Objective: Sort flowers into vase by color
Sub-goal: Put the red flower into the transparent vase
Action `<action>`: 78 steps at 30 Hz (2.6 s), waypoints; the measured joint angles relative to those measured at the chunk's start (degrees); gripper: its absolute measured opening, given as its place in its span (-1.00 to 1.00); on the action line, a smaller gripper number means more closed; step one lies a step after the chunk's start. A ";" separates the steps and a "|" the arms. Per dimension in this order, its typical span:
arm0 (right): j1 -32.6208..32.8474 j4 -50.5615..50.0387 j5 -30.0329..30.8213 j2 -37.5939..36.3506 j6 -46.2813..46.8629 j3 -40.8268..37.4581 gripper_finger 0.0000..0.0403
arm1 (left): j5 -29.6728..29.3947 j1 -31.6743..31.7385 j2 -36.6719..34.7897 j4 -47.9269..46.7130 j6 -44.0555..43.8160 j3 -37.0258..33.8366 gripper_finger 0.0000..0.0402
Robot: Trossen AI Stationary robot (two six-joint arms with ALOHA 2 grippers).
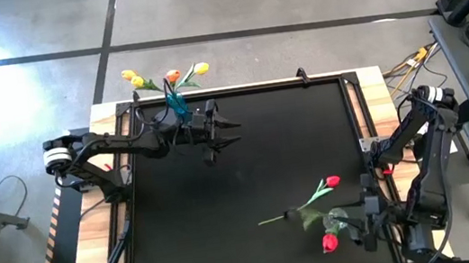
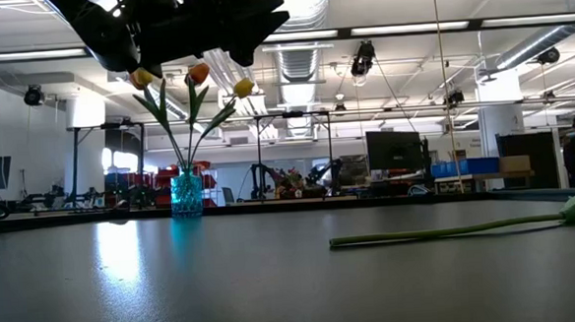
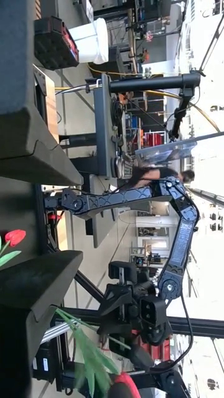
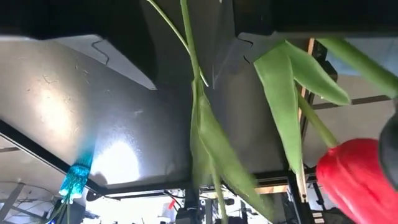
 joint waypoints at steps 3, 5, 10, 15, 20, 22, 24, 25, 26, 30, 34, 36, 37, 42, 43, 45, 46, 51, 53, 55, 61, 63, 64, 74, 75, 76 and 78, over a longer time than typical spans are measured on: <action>0.00 -0.88 -0.01 -0.03 0.24 0.31 -0.28 | 0.00 0.00 0.00 0.00 0.00 0.00 -0.17; 0.00 -1.06 -0.04 -0.03 0.24 0.31 -0.34 | 0.00 -0.01 0.00 -0.15 0.00 0.00 -0.17; -0.02 -1.72 -0.13 -0.10 0.22 0.76 -0.58 | 0.00 -0.01 0.00 -0.61 0.02 0.00 -0.17; -1.62 -4.64 -2.58 -0.10 0.12 3.41 -0.82 | 0.02 0.00 0.00 -1.56 0.25 0.00 -0.17; -4.88 -8.81 -7.91 -0.12 0.09 7.20 -0.82 | 0.65 -0.01 0.00 -2.91 2.42 -0.63 -0.19; -5.96 -9.82 -9.77 -0.12 0.01 8.44 -0.75 | 0.70 -0.01 0.00 -2.93 3.15 -1.38 -0.23; -7.05 -10.39 -10.43 -0.14 -0.08 9.21 -0.65 | 0.76 -0.01 0.00 -2.81 3.23 -2.17 -0.28; -7.53 -10.39 -10.97 -0.14 -0.50 9.73 -0.59 | 0.77 -0.01 0.00 -2.66 3.26 -2.56 -0.31; -8.14 -10.36 -11.79 -0.14 -0.93 10.32 -0.52 | 0.85 -0.01 0.00 -2.33 3.41 -3.00 -0.35; -9.83 -10.26 -13.54 -0.14 -3.47 13.29 -0.28 | 0.89 -0.01 0.00 -0.14 4.11 -5.13 -0.46; -9.97 -12.55 -13.61 -0.16 -5.47 17.52 -0.12 | 0.92 -0.01 0.00 1.03 4.11 -6.24 -0.54; -10.05 -14.95 -13.62 -0.17 -5.53 19.43 -0.09 | 1.05 -0.01 0.00 0.90 4.11 -6.32 -0.56; -10.28 -16.01 -13.66 -0.17 -5.54 20.32 -0.09 | 1.19 -0.01 0.00 0.92 4.11 -6.32 -0.58; -13.20 -17.20 -16.87 -0.21 -9.84 23.07 -0.11 | 2.02 -0.01 0.00 0.99 4.11 -5.97 -0.60; -14.30 -16.70 -18.48 -0.22 -11.18 23.31 -0.12 | 2.05 -0.01 0.00 1.04 4.11 -5.97 -0.61; -16.68 -14.85 -22.25 -0.23 -14.72 23.39 -0.12 | 2.05 -0.01 0.00 0.91 4.11 -5.97 -0.61; -17.88 -13.44 -24.36 -0.23 -16.73 23.38 -0.12 | 2.08 -0.01 0.00 0.88 4.11 -5.97 -0.61; -23.16 -5.85 -33.50 -0.23 -25.72 23.26 -0.13 | 2.10 -0.01 0.00 0.89 4.11 -5.97 -0.61; -24.28 -5.17 -35.10 -0.23 -27.03 23.26 -0.13 | 2.12 -0.01 0.00 0.92 4.11 -5.97 -0.61; -24.98 -5.22 -35.79 -0.25 -27.61 23.23 -0.13 | 2.16 -0.01 0.00 0.90 4.11 -5.97 -0.61; -25.16 -2.68 -36.74 -0.02 -29.59 23.08 -0.13 | 2.19 -0.01 0.00 0.87 4.20 -5.97 -0.61; -25.16 -0.95 -38.27 0.34 -30.74 23.02 -0.13 | 2.20 -0.01 0.00 0.81 4.23 -5.97 -0.61; -25.16 -0.41 -38.57 0.57 -31.00 23.02 -0.13 | 2.21 -0.01 0.00 0.79 4.24 -5.97 -0.61; -26.06 -0.40 -39.07 2.48 -32.73 22.76 -0.29 | 2.23 -0.01 0.00 0.72 4.26 -5.97 -0.61; -26.14 -0.40 -39.01 2.48 -32.85 22.76 -0.34 | 2.23 -0.01 0.00 0.72 4.26 -5.97 -0.61; -26.21 -0.40 -38.99 2.48 -32.91 22.76 -0.40 | 2.23 -0.01 0.00 0.72 4.26 -5.97 -0.61; -26.36 -0.53 -38.90 2.48 -32.99 22.77 -0.53 | 2.23 -0.01 0.00 0.72 4.26 -5.97 -0.61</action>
